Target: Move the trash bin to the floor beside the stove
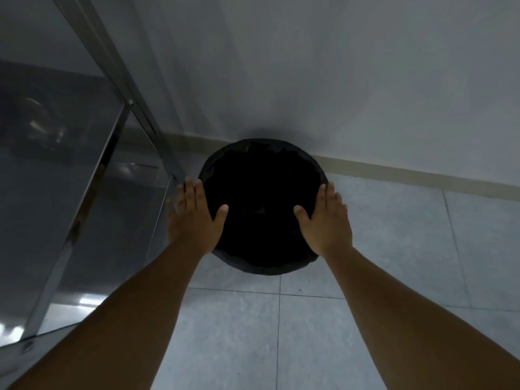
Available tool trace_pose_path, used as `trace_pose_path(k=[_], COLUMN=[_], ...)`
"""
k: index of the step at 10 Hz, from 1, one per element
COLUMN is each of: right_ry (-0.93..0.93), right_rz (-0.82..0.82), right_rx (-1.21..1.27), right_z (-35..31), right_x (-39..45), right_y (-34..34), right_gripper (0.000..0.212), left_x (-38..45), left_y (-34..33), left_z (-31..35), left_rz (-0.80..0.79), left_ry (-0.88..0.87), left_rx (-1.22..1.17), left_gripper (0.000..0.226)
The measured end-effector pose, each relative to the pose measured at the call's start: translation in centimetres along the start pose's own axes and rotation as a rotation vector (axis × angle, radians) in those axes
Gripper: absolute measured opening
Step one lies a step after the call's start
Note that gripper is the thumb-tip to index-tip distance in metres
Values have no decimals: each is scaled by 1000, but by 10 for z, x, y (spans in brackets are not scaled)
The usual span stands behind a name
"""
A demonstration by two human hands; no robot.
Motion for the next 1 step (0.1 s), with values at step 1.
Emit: trace_pose_path(k=[1], right_ry=[117], right_rz=[-68], right_rx=[-85], right_z=[-22], right_x=[-21], right_y=[7], right_gripper=[81], left_x=[-27], left_y=[11], left_z=[0], left_rz=[-55], left_ry=[-47], left_rx=[96], left_gripper=[80])
Point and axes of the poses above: each hand's wrist, its own x-axis towards the middle knuckle, its own y-axis out of the back of the hand, z = x × y, the point moved 6 cm from there along x, towards the middle knuckle, and after that the axes turned 1 degree about y, right-handed, at the moved point
